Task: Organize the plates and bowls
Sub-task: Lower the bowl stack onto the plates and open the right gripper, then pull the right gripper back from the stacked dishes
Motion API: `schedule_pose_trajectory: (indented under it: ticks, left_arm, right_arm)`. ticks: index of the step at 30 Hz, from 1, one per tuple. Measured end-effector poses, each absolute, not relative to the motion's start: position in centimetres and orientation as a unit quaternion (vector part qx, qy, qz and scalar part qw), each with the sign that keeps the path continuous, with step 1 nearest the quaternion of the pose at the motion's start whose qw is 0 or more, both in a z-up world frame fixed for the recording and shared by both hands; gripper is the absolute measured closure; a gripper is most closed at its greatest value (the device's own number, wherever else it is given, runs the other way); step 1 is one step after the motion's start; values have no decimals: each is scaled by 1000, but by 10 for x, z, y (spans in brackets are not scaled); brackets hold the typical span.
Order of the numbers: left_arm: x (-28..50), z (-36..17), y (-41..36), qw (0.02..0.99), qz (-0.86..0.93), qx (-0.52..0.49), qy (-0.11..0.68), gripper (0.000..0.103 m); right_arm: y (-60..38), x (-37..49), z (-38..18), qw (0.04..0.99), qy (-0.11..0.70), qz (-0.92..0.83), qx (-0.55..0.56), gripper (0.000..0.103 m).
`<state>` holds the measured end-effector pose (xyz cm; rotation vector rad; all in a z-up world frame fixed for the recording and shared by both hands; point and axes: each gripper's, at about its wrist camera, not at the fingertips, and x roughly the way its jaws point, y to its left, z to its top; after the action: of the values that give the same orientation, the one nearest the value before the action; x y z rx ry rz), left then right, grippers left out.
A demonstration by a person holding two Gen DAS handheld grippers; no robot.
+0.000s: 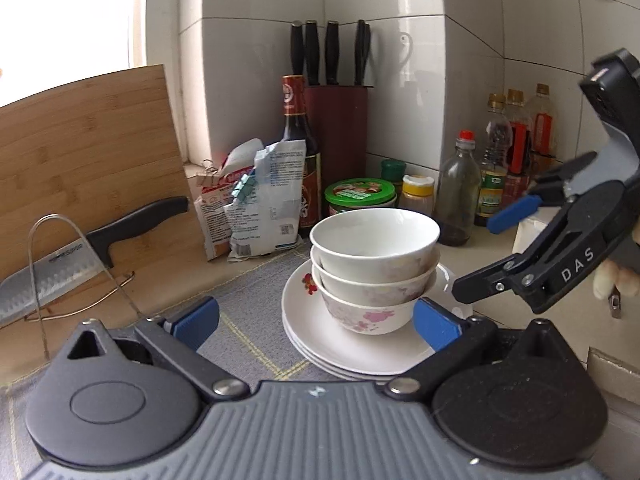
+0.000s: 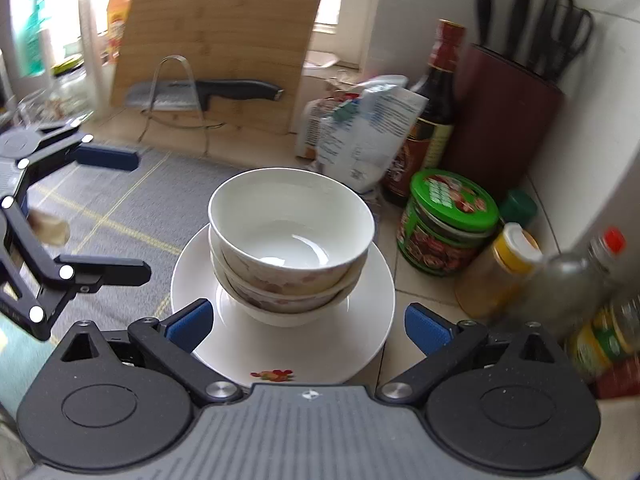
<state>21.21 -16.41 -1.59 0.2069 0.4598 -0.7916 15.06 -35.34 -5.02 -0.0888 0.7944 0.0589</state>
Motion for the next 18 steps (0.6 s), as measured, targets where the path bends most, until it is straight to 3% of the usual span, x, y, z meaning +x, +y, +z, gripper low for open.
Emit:
schedule_pose_trajectory:
  ticks: [5, 18]
  left_arm:
    - [200, 0, -155, 893, -347, 108, 265, 1]
    - [179, 25, -126, 898, -317, 82, 294, 1]
  right_arm:
    - [-334, 120, -49, 919, 385, -72, 48, 0]
    - [-288, 76, -30, 914, 365, -167, 68, 0]
